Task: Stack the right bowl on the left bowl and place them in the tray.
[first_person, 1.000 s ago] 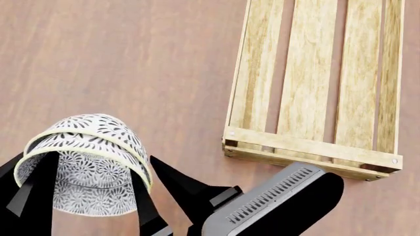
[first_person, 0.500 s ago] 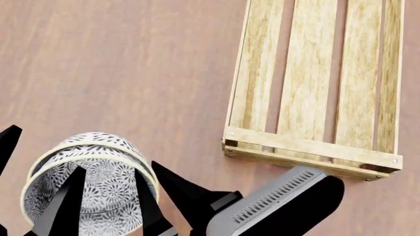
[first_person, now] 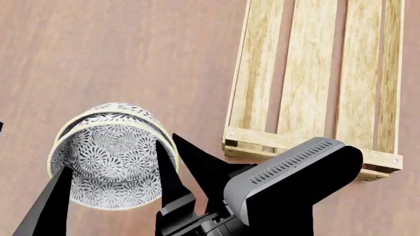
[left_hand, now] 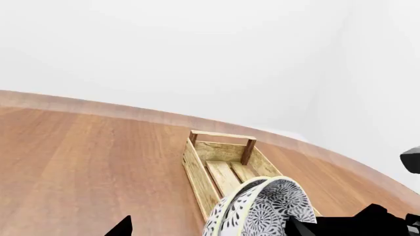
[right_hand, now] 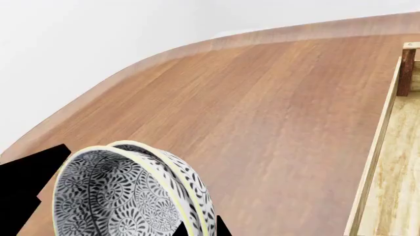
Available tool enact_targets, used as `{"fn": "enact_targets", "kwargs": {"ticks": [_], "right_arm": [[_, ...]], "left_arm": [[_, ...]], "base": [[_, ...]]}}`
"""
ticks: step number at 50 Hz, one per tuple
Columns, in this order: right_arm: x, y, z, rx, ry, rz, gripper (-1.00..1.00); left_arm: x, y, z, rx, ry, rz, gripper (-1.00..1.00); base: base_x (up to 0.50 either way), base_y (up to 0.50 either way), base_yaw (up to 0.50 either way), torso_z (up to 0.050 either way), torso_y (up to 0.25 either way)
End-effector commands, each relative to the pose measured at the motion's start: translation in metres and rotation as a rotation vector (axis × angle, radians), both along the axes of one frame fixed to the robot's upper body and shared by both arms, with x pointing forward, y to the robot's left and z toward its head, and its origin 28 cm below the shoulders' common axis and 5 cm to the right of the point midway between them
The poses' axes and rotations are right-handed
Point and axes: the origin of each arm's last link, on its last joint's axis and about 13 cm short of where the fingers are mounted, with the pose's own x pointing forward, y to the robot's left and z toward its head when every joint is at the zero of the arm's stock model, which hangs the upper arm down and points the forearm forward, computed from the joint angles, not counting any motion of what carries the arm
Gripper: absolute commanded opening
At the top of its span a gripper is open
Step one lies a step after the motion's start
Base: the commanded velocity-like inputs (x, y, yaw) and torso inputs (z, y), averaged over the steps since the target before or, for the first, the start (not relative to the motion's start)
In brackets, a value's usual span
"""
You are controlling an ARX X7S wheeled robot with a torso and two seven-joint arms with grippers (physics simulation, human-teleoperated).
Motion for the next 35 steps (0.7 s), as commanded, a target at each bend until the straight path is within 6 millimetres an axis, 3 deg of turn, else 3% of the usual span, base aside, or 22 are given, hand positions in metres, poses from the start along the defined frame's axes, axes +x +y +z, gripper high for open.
{"fn": "enact_targets", "kwargs": {"ticks": [1, 35], "right_arm": [[0.018, -0.003, 0.034, 0.018, -0.131, 0.017, -1.00], [0.088, -0.038, 0.085, 0.078, -0.122, -0.260, -1.00]], "left_arm": [[-0.007, 0.002, 0.011, -0.048, -0.065, -0.031, 1.00], [-0.012, 0.004, 0.019, -0.084, -0.079, -0.043, 1.00]], "base": [[0.00, 0.00, 0.00, 0.000, 0.000], [0.00, 0.00, 0.00, 0.000, 0.001]]}}
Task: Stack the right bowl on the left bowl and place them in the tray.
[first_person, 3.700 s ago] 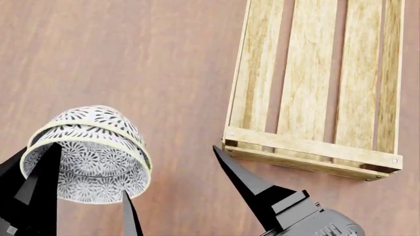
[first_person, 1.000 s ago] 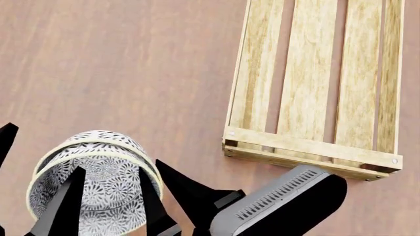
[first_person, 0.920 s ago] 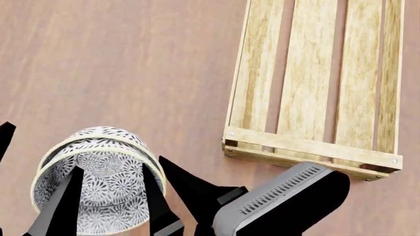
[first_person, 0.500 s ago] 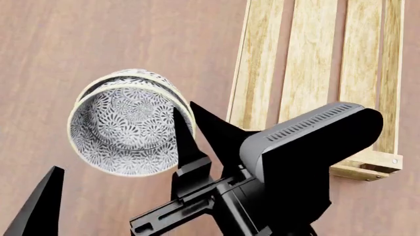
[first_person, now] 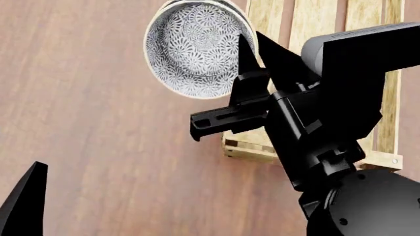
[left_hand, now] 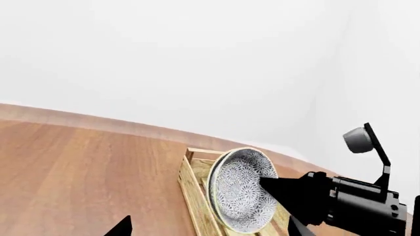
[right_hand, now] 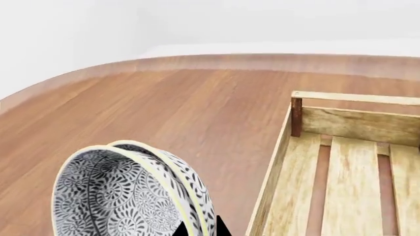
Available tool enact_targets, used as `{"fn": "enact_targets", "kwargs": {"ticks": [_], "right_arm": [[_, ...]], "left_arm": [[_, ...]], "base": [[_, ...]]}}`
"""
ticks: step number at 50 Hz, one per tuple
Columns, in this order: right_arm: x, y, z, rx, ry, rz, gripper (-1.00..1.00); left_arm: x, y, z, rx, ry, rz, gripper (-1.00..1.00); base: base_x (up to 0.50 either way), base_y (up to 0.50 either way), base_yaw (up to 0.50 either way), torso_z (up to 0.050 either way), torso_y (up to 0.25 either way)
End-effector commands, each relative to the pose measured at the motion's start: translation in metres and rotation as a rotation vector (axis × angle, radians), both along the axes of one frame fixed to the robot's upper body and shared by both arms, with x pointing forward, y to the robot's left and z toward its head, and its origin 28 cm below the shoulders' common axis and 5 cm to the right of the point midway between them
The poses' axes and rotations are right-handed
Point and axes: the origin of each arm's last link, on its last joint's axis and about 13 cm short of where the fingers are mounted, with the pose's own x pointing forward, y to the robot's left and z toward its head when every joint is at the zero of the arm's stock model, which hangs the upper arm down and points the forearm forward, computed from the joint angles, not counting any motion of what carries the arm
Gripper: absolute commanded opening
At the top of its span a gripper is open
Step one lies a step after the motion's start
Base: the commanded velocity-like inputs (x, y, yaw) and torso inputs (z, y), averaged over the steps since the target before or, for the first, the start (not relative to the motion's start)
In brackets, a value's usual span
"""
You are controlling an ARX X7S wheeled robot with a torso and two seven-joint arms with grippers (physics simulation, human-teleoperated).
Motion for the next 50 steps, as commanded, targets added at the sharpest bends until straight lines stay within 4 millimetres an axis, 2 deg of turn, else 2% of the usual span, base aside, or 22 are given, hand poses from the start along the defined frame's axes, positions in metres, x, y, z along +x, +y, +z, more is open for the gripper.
{"fn": "enact_targets", "kwargs": {"ticks": [1, 20, 26, 37, 50], "right_arm": [[0.026, -0.005, 0.036, 0.063, -0.092, -0.023, -1.00], [0.082, -0.018, 0.049, 0.174, -0.040, -0.142, -1.00], [0.094, -0.016, 0.054, 0.199, -0.033, -0.154, -1.00], [0.131, -0.017, 0.065, 0.255, 0.011, -0.228, -1.00], [0.164, -0.015, 0.064, 0.373, 0.083, -0.282, -1.00]], "left_arm": [[-0.003, 0.001, 0.006, -0.041, -0.044, -0.025, 1.00], [0.001, 0.000, 0.004, -0.041, -0.029, -0.017, 1.00], [0.002, 0.001, 0.003, -0.043, -0.026, -0.014, 1.00], [0.001, -0.001, 0.003, -0.042, -0.021, -0.023, 1.00], [0.002, -0.001, 0.003, -0.035, -0.022, -0.022, 1.00]], "base": [[0.00, 0.00, 0.00, 0.000, 0.000], [0.00, 0.00, 0.00, 0.001, 0.001], [0.00, 0.00, 0.00, 0.000, 0.002], [0.00, 0.00, 0.00, 0.001, 0.001], [0.00, 0.00, 0.00, 0.000, 0.002]]}}
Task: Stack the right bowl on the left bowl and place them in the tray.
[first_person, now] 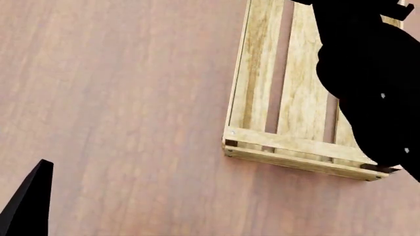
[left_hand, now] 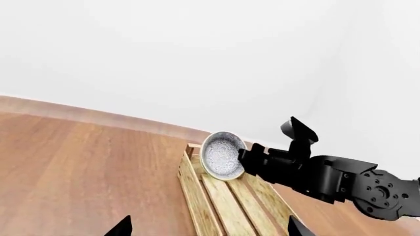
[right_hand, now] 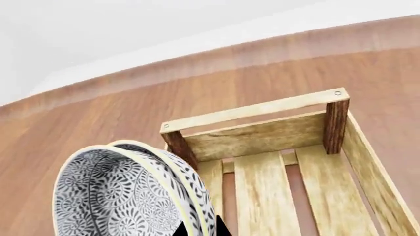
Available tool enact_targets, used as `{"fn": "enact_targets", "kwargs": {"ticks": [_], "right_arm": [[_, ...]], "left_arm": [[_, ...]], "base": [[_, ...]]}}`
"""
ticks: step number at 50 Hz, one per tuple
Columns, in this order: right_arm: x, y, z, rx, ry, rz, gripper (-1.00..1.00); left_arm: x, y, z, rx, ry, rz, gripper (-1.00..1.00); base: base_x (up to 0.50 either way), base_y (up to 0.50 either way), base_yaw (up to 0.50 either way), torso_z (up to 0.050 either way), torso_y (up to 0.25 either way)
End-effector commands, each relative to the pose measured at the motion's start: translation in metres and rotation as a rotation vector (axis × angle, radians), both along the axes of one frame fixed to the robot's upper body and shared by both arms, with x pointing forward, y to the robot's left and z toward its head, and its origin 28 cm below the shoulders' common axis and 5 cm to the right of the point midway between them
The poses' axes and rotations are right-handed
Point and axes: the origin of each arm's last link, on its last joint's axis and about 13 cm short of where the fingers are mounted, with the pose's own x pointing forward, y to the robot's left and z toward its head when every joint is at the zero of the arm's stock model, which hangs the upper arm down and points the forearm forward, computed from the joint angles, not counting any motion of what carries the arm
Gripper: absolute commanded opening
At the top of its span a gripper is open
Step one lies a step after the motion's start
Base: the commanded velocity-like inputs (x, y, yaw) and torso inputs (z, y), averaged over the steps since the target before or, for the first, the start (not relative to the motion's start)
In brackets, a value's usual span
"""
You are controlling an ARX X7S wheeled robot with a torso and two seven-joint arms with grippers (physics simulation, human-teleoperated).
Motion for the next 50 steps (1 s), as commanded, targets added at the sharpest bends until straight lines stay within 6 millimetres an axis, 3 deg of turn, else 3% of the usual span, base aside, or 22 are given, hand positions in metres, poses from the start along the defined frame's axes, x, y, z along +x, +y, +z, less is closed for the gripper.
{"fn": "enact_targets", "kwargs": {"ticks": [1, 12, 28, 39, 50], "right_arm": [[0.026, 0.007, 0.018, 0.101, -0.046, -0.002, -1.00], [0.047, 0.007, 0.017, 0.179, 0.014, -0.080, -1.00], [0.049, 0.018, 0.008, 0.280, 0.077, -0.146, -1.00], [0.050, 0.025, 0.015, 0.382, 0.089, -0.165, -1.00], [0.051, 0.020, 0.015, 0.515, 0.087, -0.251, -1.00]], "left_arm": [[0.000, 0.001, 0.004, -0.028, -0.044, -0.018, 1.00], [0.000, 0.002, 0.004, -0.033, -0.044, -0.013, 1.00], [0.002, 0.009, 0.007, -0.053, -0.045, 0.024, 1.00], [0.003, 0.012, 0.008, -0.054, -0.048, 0.043, 1.00], [0.006, 0.016, 0.007, -0.066, -0.042, 0.062, 1.00]], "base": [[0.00, 0.00, 0.00, 0.000, 0.000], [0.00, 0.00, 0.00, 0.000, 0.001], [0.00, 0.00, 0.00, 0.001, 0.001], [0.00, 0.00, 0.00, 0.000, 0.001], [0.00, 0.00, 0.00, 0.000, 0.001]]}}
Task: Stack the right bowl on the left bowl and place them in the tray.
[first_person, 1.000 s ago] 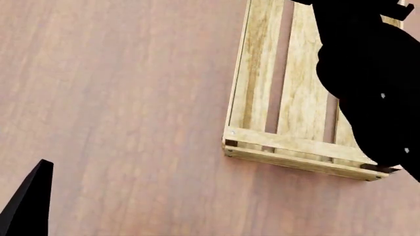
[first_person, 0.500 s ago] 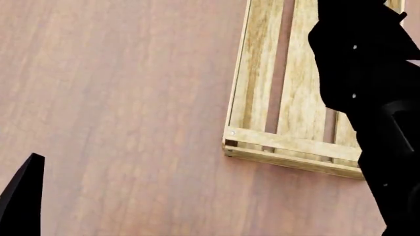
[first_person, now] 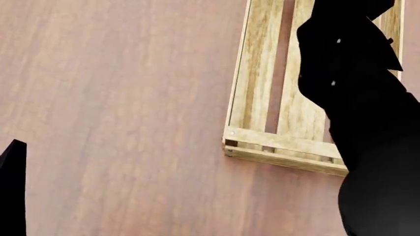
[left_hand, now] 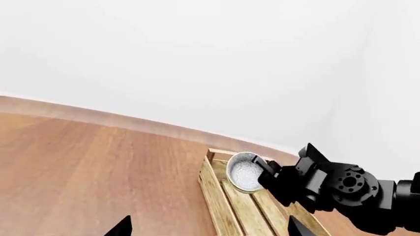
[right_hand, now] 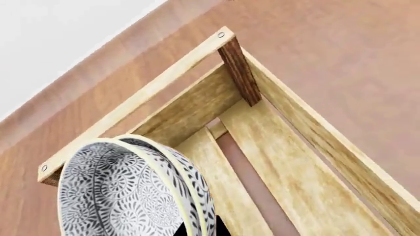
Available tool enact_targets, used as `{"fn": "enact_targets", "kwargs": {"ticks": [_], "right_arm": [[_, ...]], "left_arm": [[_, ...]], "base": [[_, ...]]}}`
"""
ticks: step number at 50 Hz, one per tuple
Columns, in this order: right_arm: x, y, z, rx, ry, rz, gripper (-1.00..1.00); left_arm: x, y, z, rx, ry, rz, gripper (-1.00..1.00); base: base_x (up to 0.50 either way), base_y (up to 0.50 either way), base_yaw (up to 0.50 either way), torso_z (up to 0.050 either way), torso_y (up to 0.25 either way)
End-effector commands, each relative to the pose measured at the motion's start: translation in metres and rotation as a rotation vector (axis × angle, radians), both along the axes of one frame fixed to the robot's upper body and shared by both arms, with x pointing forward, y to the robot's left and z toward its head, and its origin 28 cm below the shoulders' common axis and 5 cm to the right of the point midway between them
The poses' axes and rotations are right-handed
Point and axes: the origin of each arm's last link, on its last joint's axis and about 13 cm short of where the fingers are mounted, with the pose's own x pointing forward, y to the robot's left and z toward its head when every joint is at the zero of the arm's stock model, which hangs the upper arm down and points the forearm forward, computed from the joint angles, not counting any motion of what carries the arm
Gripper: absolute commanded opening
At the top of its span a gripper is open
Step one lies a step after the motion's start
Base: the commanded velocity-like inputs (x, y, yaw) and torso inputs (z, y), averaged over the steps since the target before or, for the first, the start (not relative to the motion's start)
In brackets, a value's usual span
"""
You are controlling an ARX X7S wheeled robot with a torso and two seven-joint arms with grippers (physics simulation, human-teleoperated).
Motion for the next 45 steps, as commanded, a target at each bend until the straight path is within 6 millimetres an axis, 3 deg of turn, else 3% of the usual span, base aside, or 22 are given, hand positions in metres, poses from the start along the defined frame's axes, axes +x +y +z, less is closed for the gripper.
{"fn": "enact_targets", "kwargs": {"ticks": [1, 16, 45], "right_arm": [[0.001, 0.003, 0.012, 0.091, -0.074, -0.042, -1.00], [0.001, 0.008, 0.014, 0.216, -0.039, -0.097, -1.00], [0.000, 0.015, 0.007, 0.263, 0.277, -0.238, -1.00]], "left_arm": [[0.002, 0.005, 0.003, -0.038, -0.040, 0.000, 1.00], [0.004, 0.006, 0.002, -0.043, -0.030, 0.008, 1.00], [0.008, 0.008, 0.002, -0.053, -0.019, 0.019, 1.00]], "base": [[0.00, 0.00, 0.00, 0.000, 0.000], [0.00, 0.00, 0.00, 0.001, 0.001], [0.00, 0.00, 0.00, 0.000, 0.001]]}}
